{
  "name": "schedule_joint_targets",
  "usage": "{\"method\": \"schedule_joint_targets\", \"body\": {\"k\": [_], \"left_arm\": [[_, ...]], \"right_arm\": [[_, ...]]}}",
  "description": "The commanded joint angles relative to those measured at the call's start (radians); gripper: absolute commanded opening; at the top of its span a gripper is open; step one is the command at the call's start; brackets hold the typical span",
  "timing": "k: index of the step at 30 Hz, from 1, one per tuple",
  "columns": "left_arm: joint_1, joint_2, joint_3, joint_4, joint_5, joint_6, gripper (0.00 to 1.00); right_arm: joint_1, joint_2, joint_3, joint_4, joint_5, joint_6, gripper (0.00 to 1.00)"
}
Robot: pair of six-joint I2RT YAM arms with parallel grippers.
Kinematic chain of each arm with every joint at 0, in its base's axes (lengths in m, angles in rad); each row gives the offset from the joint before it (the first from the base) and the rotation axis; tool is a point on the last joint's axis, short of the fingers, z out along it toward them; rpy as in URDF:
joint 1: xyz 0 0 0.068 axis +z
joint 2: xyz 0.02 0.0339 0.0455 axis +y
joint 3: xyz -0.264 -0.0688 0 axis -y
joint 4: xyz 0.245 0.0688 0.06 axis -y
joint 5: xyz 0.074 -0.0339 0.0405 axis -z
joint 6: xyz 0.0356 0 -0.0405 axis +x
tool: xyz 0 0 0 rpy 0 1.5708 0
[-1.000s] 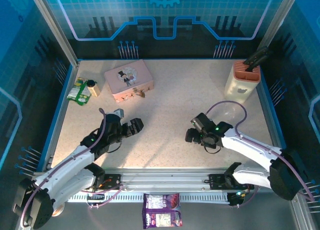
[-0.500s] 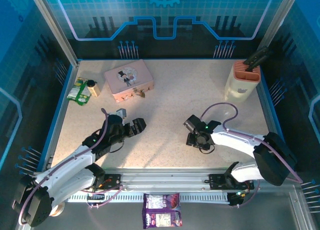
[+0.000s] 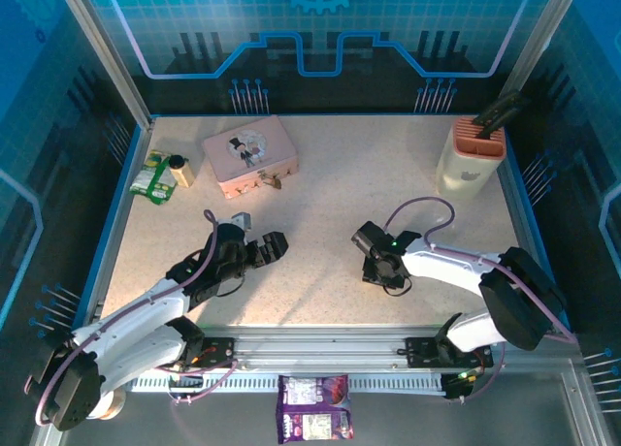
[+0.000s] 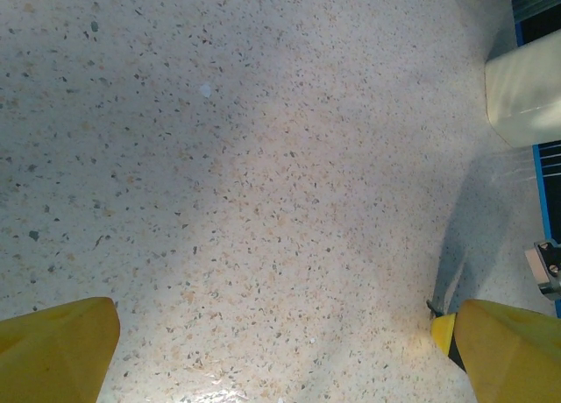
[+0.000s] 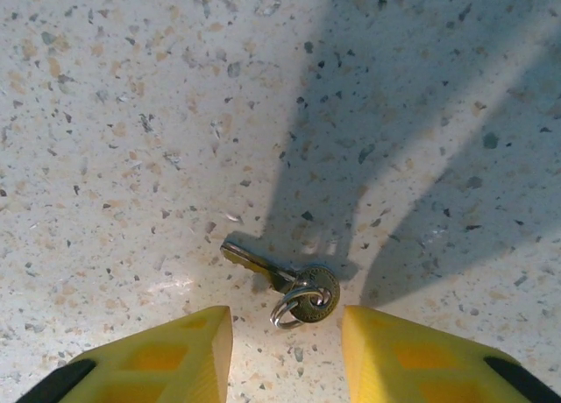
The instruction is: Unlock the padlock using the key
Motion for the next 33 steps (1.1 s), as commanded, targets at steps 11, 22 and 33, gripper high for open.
{"method": "schedule_joint_targets", "body": {"k": [11, 22, 33], "left_arm": [[-0.029, -0.004, 0.027, 0.02, -0.038, -0.024, 0.99], [-0.042, -0.015, 0.054, -0.001, -0.05, -0.02, 0.99], [-0.049, -0.005, 0.063, 0.001, -0.048, -0.037, 0.99]], "right_arm": [[0.008, 0.015, -0.012, -0.015, 0.067, 0.016, 0.27], [-0.02, -0.044, -0.079, 0.062, 0.028, -0.001, 0.19], [-0.023, -0.118, -0.129, 0.118, 0.024, -0.034, 0.11]]}}
